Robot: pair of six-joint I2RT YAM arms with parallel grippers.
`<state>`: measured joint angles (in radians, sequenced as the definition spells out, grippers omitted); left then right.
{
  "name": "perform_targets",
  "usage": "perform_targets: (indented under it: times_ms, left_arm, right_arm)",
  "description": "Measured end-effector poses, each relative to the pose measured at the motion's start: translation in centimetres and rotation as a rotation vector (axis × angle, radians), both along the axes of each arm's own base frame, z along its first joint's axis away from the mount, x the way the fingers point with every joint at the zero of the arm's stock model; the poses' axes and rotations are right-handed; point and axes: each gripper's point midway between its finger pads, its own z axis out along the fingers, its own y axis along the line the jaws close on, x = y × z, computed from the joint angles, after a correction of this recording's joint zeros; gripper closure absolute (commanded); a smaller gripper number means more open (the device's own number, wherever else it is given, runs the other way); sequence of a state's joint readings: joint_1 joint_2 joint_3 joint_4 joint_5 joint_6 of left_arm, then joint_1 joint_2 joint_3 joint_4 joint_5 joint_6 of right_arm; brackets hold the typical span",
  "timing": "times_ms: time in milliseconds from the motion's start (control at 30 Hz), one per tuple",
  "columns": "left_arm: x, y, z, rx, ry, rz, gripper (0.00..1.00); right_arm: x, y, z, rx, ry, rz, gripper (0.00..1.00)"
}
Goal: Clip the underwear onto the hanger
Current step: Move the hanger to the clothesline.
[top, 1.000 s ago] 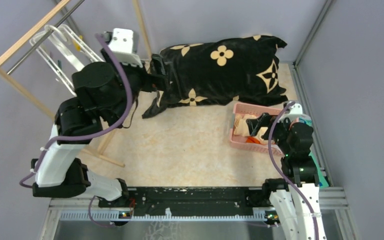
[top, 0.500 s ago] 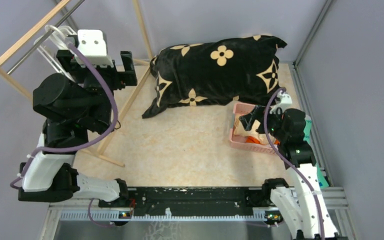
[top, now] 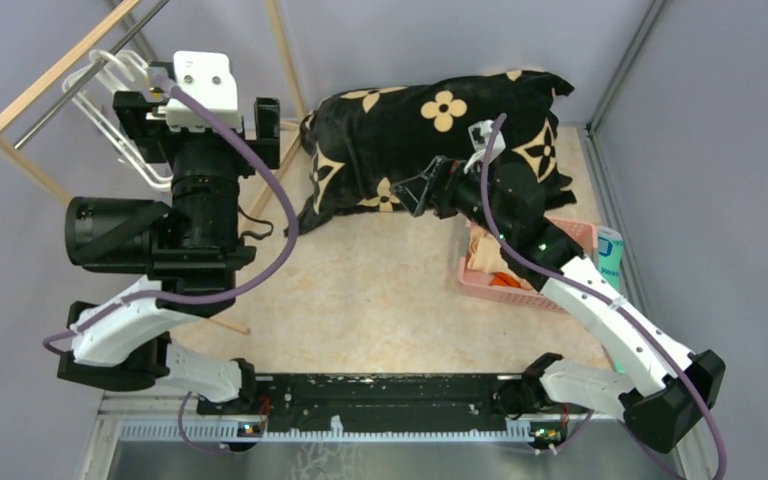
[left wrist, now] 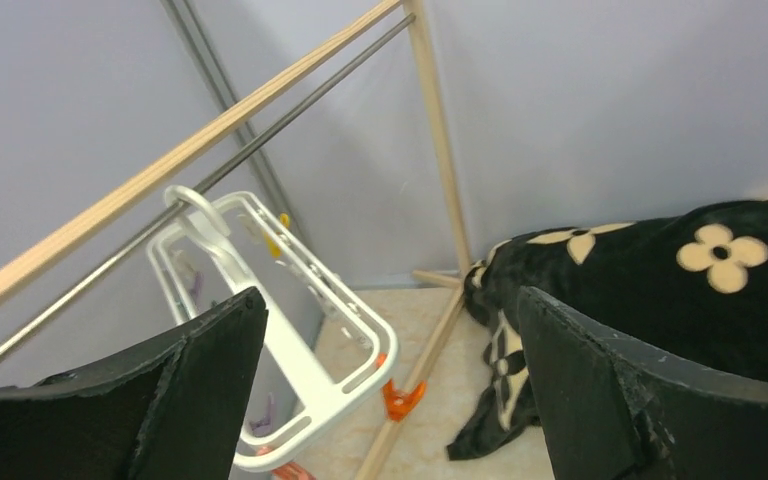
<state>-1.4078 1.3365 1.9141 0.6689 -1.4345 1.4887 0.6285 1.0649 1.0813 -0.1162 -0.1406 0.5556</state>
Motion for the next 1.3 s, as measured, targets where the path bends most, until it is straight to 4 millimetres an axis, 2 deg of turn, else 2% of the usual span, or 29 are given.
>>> perform_targets:
  times_ms: [100, 167, 300, 400, 467, 500, 567, 633, 733, 833, 1000, 1100, 1200, 1300]
  left_arm:
    - [-0.3, -0.1, 0.1, -0.032, -0.012, -0.038, 0.0]
    - [-0.4, -1.3, 0.5, -0.035, -0.04, -0.105, 0.0]
    - [-0.5, -6.0, 1.4, -0.034, -0.104, -0.297, 0.0]
    - [0.2, -10.7, 1.4, -0.001, -0.128, -0.432, 0.0]
    - [2.0, -14.2, 1.1, 0.02, -0.128, -0.516, 0.0]
    - [3.6, -15.7, 0.4, 0.035, -0.112, -0.536, 0.0]
    - [6.9, -17.6, -2.0, 0.074, -0.054, -0.564, 0.0]
    - [9.8, -18.6, -4.4, 0.093, 0.013, -0.588, 0.0]
    - [13.1, -18.0, -7.4, 0.09, 0.111, -0.6, 0.0]
    - [14.3, -15.6, -7.7, 0.056, 0.141, -0.576, 0.0]
    - [12.0, -12.2, -4.9, -0.022, 0.098, -0.594, 0.0]
    - [10.2, -10.2, -4.6, -0.05, 0.09, -0.611, 0.01]
    - [9.9, -9.3, -6.5, -0.06, 0.122, -0.615, 0.0]
    - [10.6, -9.6, -10.8, -0.058, 0.212, -0.626, 0.0]
  right_arm:
    - [0.3, 0.4, 1.7, 0.072, -0.014, -0.005, 0.01]
    - [0.3, 0.3, 2.1, 0.086, -0.021, -0.012, 0.01]
    - [-0.1, -1.0, 2.5, 0.073, -0.031, -0.056, 0.01]
    - [-1.0, -3.2, 2.9, 0.047, -0.049, -0.123, 0.01]
    - [-1.8, -4.7, 3.6, 0.048, -0.073, -0.163, 0.01]
    - [-2.4, -5.6, 3.8, 0.05, -0.082, -0.182, 0.01]
    - [-3.0, -6.7, 3.8, 0.05, -0.086, -0.209, 0.01]
    - [-3.5, -7.3, 3.7, 0.051, -0.084, -0.222, 0.01]
    - [-3.6, -7.3, 2.9, 0.042, -0.066, -0.223, 0.01]
    - [-3.3, -6.8, 1.8, 0.036, -0.029, -0.216, 0.01]
    - [-2.4, -5.6, 0.3, 0.049, 0.037, -0.203, 0.01]
    - [-1.9, -4.9, 0.3, 0.066, 0.062, -0.197, 0.01]
    - [-1.5, -4.4, 1.6, 0.088, 0.058, -0.191, 0.01]
    - [-1.5, -4.9, 3.8, 0.116, 0.018, -0.213, 0.01]
